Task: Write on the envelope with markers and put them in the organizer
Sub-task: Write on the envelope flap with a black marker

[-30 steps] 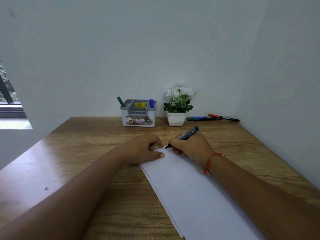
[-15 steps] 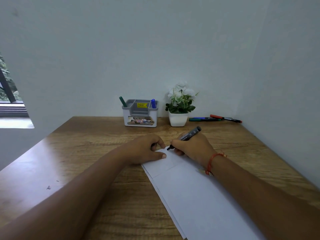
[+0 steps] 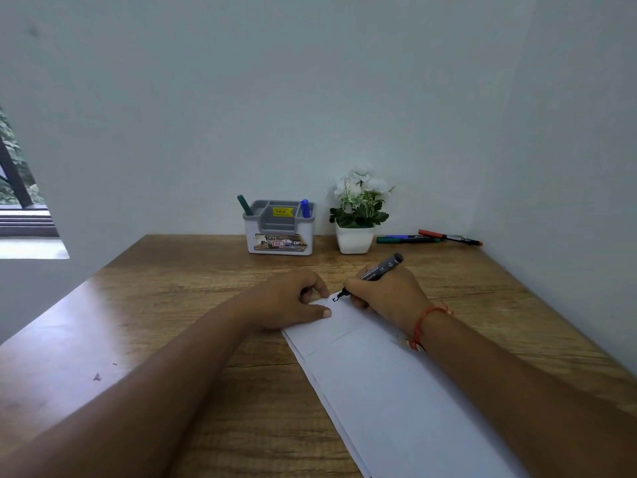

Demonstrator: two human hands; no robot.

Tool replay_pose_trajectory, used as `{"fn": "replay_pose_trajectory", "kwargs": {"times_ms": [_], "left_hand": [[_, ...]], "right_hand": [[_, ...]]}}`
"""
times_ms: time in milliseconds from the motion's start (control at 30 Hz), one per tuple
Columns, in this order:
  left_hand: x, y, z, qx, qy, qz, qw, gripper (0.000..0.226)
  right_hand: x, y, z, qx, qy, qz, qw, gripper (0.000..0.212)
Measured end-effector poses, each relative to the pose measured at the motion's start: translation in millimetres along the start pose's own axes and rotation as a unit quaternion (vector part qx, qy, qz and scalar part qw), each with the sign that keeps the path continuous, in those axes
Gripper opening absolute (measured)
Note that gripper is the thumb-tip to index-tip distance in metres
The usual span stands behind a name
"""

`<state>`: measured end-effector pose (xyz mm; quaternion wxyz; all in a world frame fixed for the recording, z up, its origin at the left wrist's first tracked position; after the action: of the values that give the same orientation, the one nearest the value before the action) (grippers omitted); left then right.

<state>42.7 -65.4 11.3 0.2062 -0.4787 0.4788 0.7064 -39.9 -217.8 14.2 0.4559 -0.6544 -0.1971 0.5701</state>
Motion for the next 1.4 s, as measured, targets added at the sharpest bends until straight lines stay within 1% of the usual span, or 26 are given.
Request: {"fn": "replay_pose_trajectory", "kwargs": {"times_ms": [67,200,367,467,600,767,833,967,1200,1400], "left_hand": [[0,0,0,-0.001,0.001,-0.003,1.0,0.033],[0,1,0,-0.001,-0.001,-0.003,1.0,0.033],[0,0,-1,-0.003,-0.002,-0.001,1.0,0.031],[0,-1,-1,-0.004,-0.003,0.001,1.0,0.031],[1,-1,-1,-0.006,-0.003,0.001,1.0,0.032],[0,-2,-1,-0.004,-0.002,0.002,1.0,0.031],[1,-2,-1,-0.005,-0.002,0.002,1.0,0.031],[1,-2,-1,-0.005,-0.003,0.003,1.0,0.031],[1,-2,-1,-0.005,-0.005,0.007,1.0,0.031],[1,-1,0,-0.009,-0.009,0.003,1.0,0.031]], "right_hand": [[0,-1,0,0.0,-0.006,0.005,1.0,0.019],[1,-2,1,0.001,-0.011,0.003,1.0,0.024],[-1,1,0,0.01,0.006,-0.006,1.0,0.024],[0,1,-2,0.015,-0.005,0.002,1.0,0.022],[-2,4,-3,0.016,0.002,-0.029,0.999,0.02],[-4,5,-3,0.019,0.008,-0.036,0.999,0.021],[-4,6,-4,0.021,0.013,-0.038,0.999,0.023],[-3,8,-5,0.029,0.01,-0.029,0.999,0.034],[-4,8,-6,0.033,0.016,-0.02,0.999,0.025],[-5,9,-6,0.028,0.017,-0.009,0.999,0.028]]}}
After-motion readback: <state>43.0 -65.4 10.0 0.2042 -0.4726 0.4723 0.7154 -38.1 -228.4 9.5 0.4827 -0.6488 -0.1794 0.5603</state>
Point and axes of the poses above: each hand's wrist, its own z-axis away from the middle knuckle, its own x-axis out of the palm, y = z × x, the point moved 7 cm from there along -z, towards the middle knuckle, and after that the axes turned 11 degrees about -y, right-handed, at the moved point
